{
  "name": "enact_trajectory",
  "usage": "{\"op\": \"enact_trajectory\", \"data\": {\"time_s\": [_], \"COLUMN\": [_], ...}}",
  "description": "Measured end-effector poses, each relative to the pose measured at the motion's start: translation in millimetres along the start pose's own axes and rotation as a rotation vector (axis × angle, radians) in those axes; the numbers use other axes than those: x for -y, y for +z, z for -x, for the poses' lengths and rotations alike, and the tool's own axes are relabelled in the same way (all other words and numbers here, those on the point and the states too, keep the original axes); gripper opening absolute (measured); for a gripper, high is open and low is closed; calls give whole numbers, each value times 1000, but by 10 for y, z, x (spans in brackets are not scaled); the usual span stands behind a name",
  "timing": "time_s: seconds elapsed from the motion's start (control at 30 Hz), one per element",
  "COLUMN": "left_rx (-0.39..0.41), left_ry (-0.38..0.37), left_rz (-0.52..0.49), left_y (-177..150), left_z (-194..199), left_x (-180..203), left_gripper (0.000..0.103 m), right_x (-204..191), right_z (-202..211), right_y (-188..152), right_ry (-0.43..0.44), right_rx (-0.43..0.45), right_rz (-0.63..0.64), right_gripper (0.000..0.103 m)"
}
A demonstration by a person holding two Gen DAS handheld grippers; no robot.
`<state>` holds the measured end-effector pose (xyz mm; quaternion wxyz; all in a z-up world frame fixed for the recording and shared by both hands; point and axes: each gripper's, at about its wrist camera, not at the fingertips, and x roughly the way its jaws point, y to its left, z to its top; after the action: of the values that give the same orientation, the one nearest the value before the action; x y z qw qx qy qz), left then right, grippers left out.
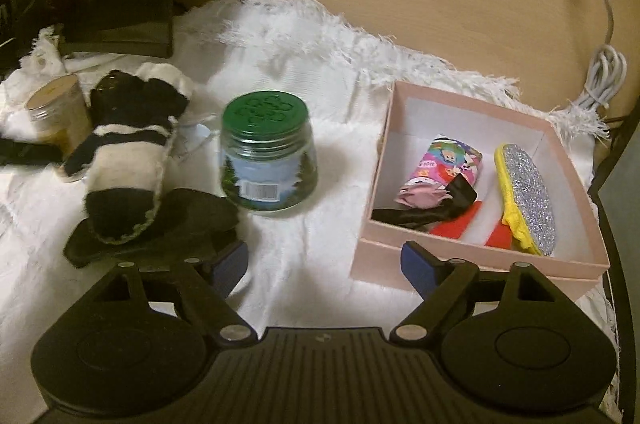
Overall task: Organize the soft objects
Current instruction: 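Grasp the black-and-white striped sock with the left tool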
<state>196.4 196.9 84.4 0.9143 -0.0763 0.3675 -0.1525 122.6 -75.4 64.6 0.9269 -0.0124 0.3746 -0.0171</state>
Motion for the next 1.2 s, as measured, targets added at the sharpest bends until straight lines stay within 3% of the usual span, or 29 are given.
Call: {"op": "enact_trajectory", "data": {"time_s": [0.2, 0.4, 0.5, 0.53, 0.67, 0.87, 1.07, 1.2], "left_rx": [-27, -50, -70, -83, -131, -105, -169, -180], "left_ry": [75, 153, 121, 95, 52, 92, 42, 14], "left_rz": [-30, -86, -73, -80, -178, -259, -239, -313], "left_y": [278, 235, 270, 275, 224, 134, 234, 197], "left_z": [-465, -866, -973, -1008, -1088, -1066, -1119, -1091], "left_x": [144, 346, 427, 456, 614, 712, 665, 645], "left_gripper": [42, 43, 43, 43, 48, 47, 47, 47], "right_x": [-27, -30, 57, 88, 231, 182, 166, 165], "right_z": [205, 169, 101, 74, 56, 104, 111, 104], "right_y": [-243, -540, -652, -689, -786, -901, -932, -934], "right_ry": [0, -84, -79, -77, -61, -75, -77, -76], "right_rx": [-21, -85, -131, -145, -124, -61, -34, -30], "right_rz": [5, 24, -29, -53, -166, -161, -160, -159], "right_gripper": [93, 93, 95, 100, 103, 103, 103, 103]}}
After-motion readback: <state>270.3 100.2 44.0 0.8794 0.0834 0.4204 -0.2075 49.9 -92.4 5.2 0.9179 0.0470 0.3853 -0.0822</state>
